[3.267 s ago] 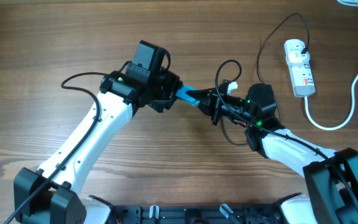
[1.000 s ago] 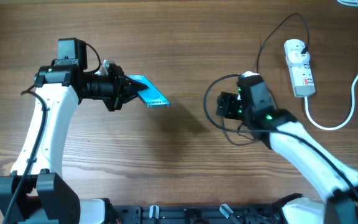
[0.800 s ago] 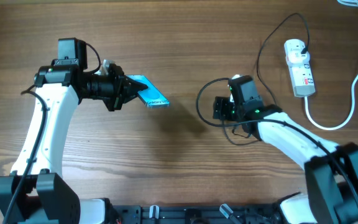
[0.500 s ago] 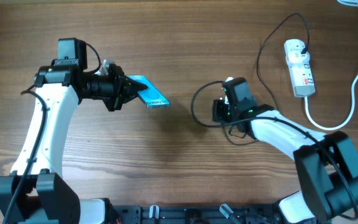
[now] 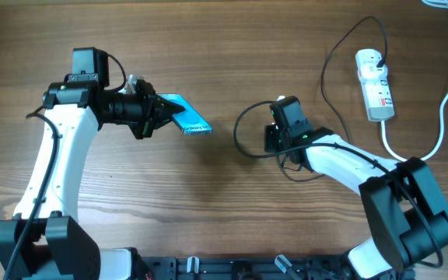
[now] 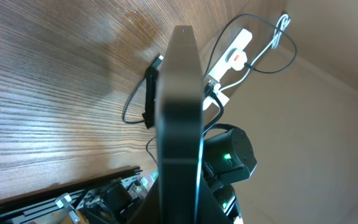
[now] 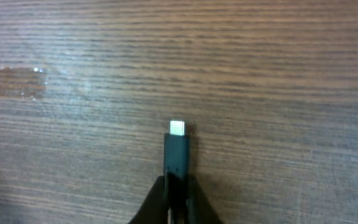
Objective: Plug charger to phone and switch on socket
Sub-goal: 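Move the right gripper to the black cable's USB-C plug, then grasp the USB-C plug with the right gripper and lift it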
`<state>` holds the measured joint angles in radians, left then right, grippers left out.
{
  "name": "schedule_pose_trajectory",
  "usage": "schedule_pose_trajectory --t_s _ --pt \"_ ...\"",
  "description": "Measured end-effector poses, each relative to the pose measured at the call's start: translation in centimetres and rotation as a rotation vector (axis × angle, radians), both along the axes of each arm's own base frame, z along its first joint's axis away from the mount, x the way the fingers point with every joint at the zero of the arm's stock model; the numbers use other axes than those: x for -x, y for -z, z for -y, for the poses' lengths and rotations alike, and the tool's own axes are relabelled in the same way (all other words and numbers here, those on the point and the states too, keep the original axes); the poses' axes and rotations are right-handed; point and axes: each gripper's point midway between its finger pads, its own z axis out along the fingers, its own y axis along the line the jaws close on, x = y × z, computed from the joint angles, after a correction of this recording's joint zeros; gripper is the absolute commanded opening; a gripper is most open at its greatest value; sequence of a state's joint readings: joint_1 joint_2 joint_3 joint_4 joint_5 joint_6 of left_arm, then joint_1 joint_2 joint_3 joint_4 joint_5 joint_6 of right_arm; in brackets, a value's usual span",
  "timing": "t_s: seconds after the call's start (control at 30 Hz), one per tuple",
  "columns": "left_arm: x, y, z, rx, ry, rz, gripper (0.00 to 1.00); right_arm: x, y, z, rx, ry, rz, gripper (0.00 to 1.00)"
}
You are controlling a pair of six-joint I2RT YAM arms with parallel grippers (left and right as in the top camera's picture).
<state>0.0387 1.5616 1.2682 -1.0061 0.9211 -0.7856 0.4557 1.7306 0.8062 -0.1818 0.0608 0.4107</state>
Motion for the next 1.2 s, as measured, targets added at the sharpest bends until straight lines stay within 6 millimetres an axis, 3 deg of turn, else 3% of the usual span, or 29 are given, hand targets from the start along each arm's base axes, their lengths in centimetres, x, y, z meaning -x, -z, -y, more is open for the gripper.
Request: schedule_pose_trajectory --t_s 0.17,0.3,0.4,0.47,0.57,0.67,0.73,0.83,0.93,1.0,1.13,1.2 --pt "0.0 0.0 0.0 -0.004 0.012 0.015 0.04 0.1 -0.2 -0.2 -0.015 0.009 -0.018 0.04" --pt "-0.1 0.0 0.0 -0.021 0.062 0.092 0.04 1.7 -0.9 -1.1 -0.104 -0.069 -0.172 0.04" --pt "-0.6 -0.2 0.0 -0.037 0.104 0.177 0.04 1.6 -3.4 -2.7 -0.285 -0.179 -0.196 0.04" --pt "-1.3 -0.4 0.0 -0.05 0.129 0.253 0.04 1.6 -6.8 -3.6 -0.445 -0.266 -0.171 0.05" --pt "-2.4 -0.8 -0.1 -0.063 0.142 0.339 0.04 3.4 -8.5 -4.2 -0.549 -0.338 -0.218 0.05" --pt "-2.8 -1.0 -0.1 -0.068 0.147 0.373 0.04 5.0 -8.4 -4.2 -0.566 -0.362 -0.276 0.04" --pt "-2.9 -1.1 -0.1 -0.069 0.147 0.376 0.04 4.5 -7.5 -3.2 -0.489 -0.322 -0.271 0.05" --pt "-3.0 -1.1 -0.1 -0.071 0.149 0.388 0.04 1.8 -5.5 -0.1 -0.274 -0.152 -0.198 0.04" --pt "-3.0 -1.1 -0.1 -0.071 0.149 0.389 0.04 -1.6 -5.3 2.7 -0.114 -0.018 -0.061 0.08" --pt "-3.0 -1.1 -0.1 -0.071 0.149 0.388 0.04 -2.3 -4.8 3.4 -0.074 0.011 -0.043 0.09" --pt "-2.8 -1.0 -0.1 -0.069 0.149 0.373 0.04 -1.7 -1.4 4.4 -0.016 0.049 -0.125 0.4" --pt "-2.8 -1.0 -0.1 -0.069 0.149 0.372 0.04 -1.4 -0.4 4.4 -0.008 0.047 -0.154 0.48"
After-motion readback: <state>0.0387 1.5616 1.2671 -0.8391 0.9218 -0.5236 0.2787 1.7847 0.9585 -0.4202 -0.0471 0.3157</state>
